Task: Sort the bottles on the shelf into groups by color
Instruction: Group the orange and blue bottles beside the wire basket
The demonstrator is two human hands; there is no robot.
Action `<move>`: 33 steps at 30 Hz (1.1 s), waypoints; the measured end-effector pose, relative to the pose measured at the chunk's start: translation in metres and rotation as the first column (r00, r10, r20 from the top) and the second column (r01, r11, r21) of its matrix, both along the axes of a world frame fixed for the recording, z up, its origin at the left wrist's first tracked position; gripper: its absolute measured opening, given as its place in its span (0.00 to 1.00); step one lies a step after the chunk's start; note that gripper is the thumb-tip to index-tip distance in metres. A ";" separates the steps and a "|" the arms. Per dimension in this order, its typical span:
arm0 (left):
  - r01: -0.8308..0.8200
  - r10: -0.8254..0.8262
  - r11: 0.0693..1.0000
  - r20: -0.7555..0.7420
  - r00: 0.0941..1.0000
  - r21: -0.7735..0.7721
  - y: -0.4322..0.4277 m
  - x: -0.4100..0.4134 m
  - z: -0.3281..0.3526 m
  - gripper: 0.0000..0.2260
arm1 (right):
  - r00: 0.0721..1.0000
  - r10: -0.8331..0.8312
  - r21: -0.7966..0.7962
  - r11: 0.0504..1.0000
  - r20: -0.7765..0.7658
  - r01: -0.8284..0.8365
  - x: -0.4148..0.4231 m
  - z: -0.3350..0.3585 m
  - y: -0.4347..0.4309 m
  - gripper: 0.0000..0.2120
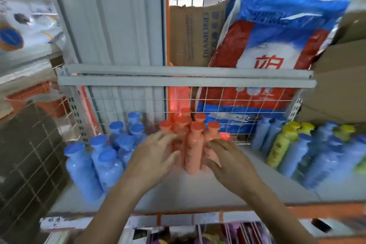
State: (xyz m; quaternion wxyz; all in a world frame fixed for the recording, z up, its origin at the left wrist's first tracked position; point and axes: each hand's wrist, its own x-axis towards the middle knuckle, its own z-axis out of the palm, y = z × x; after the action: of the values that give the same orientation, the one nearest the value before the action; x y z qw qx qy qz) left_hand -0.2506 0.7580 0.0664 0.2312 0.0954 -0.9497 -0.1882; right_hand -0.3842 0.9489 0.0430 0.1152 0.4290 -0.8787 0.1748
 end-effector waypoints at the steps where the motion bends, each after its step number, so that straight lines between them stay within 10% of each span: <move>1: 0.035 -0.035 0.999 0.010 0.999 0.004 0.017 -0.014 -0.001 0.20 | 1.000 -0.026 0.010 1.000 0.001 0.026 -0.008 0.003 0.022 0.23; 17: 0.528 -0.524 0.847 0.080 0.848 -0.056 0.316 -0.219 0.006 0.30 | 0.825 -0.565 0.132 0.818 -0.002 0.561 -0.081 0.026 0.364 0.33; 33: 0.699 -0.690 0.715 0.131 0.711 -0.027 0.462 -0.431 0.006 0.27 | 0.663 -0.748 0.191 0.654 0.018 0.732 -0.229 0.027 0.489 0.32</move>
State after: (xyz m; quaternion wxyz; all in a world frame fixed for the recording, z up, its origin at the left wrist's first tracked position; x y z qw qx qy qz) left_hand -0.6815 1.2197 0.0720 0.0935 -0.2667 -0.9336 -0.2202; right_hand -0.6132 1.4383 0.0703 0.0981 0.0327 -0.9929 0.0582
